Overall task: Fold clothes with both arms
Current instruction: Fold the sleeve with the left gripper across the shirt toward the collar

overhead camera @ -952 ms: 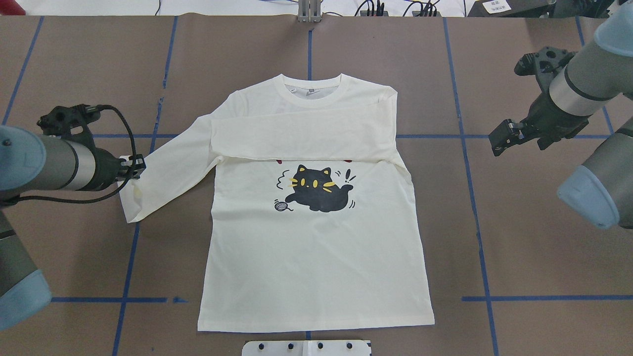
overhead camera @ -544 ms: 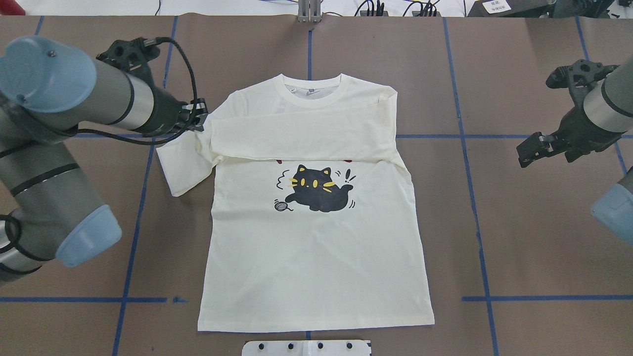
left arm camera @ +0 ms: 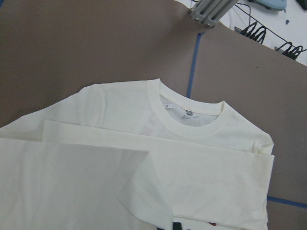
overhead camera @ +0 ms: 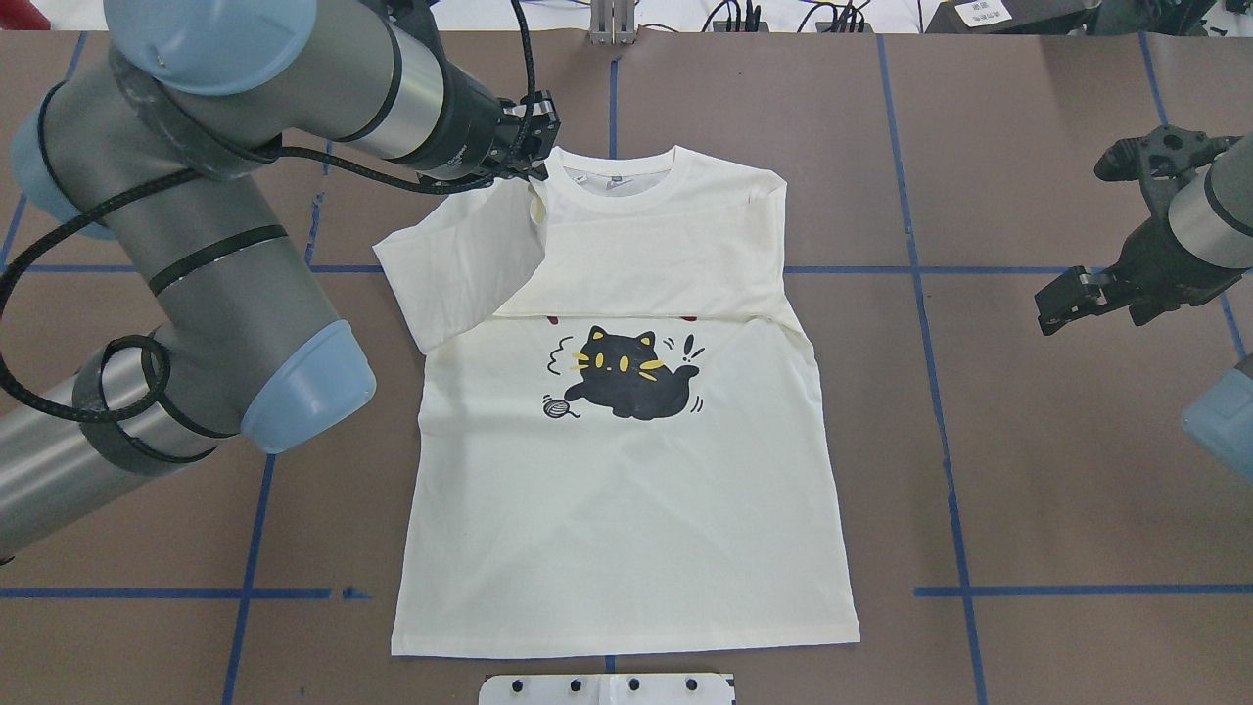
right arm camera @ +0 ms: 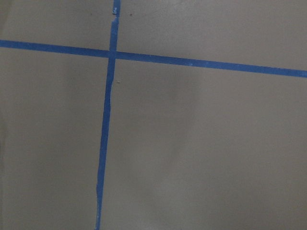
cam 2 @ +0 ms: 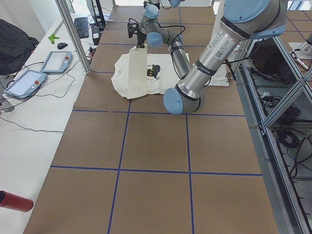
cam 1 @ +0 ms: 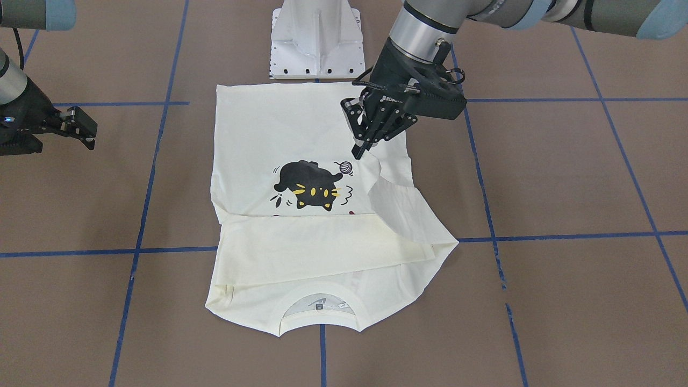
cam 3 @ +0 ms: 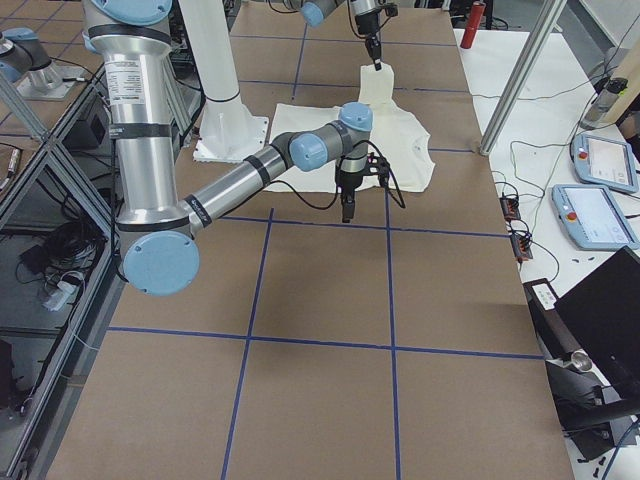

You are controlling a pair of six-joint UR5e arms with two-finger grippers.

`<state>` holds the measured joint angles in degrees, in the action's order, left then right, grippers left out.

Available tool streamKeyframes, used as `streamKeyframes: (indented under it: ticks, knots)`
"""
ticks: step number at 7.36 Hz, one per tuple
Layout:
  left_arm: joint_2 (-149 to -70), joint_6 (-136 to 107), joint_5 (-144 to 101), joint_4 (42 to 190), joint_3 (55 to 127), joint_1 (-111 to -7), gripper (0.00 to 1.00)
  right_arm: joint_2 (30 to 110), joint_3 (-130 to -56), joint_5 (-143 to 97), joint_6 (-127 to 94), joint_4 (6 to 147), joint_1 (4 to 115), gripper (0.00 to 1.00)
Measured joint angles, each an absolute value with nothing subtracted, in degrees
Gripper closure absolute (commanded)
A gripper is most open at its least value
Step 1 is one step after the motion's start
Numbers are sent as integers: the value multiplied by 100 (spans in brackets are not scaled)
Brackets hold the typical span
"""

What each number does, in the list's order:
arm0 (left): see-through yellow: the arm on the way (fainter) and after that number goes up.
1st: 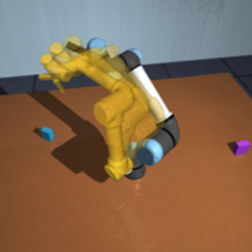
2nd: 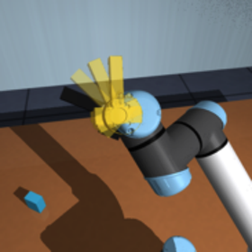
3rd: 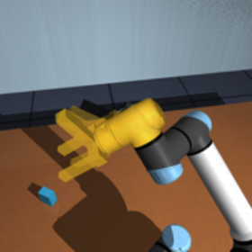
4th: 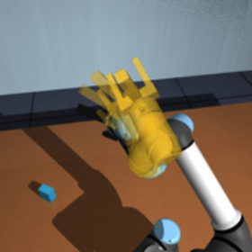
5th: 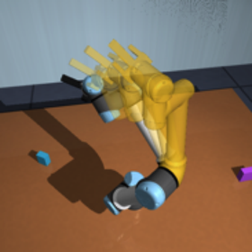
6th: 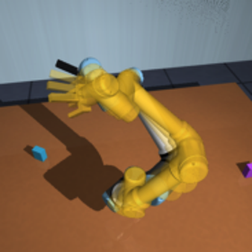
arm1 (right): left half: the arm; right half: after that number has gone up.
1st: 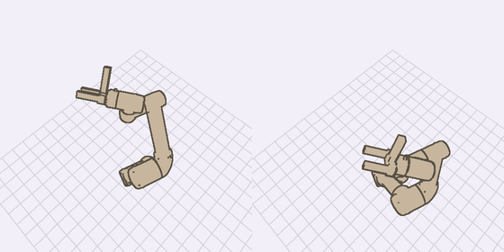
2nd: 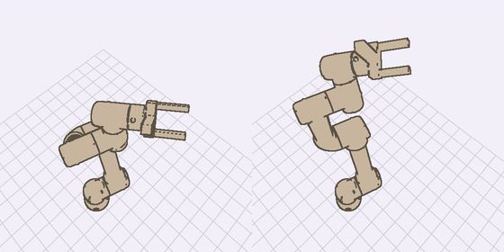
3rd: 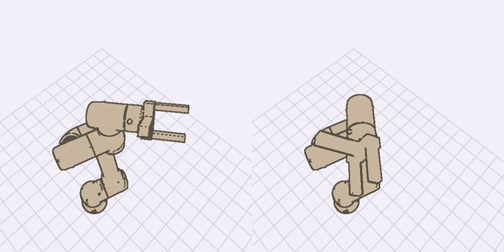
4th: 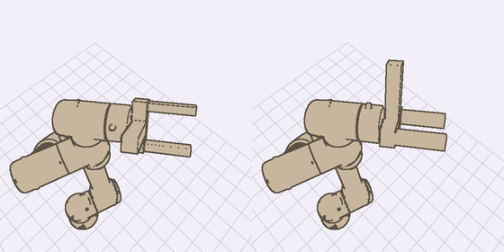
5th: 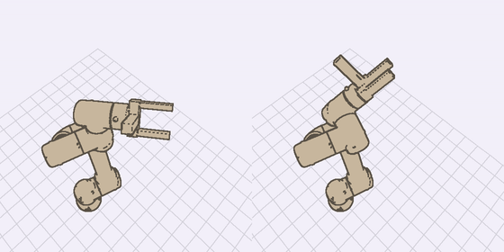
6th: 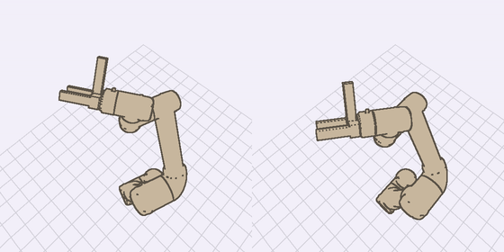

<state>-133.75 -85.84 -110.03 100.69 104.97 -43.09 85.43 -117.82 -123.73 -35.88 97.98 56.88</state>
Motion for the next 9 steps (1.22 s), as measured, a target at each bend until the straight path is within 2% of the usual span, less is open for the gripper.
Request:
streamKeyframes:
  ticks: [1,7,8,9]
  knots:
    - [-13656,-8716,-11058,10213,10125,-4301,100,8539,-11780,-12376,-3598,9798,5691,0]
    - [-15278,-9607,-10726,12054,6729,-3872,100,8473,-11692,-12386,-3623,9791,5688,0]
    - [-15587,-9839,-10294,12350,6146,-3558,21,8458,-11667,-12389,-3622,9791,5687,0]
    - [-15896,-10086,-9882,12667,5563,-3289,0,8428,-11633,-12391,-3623,9791,5687,0]
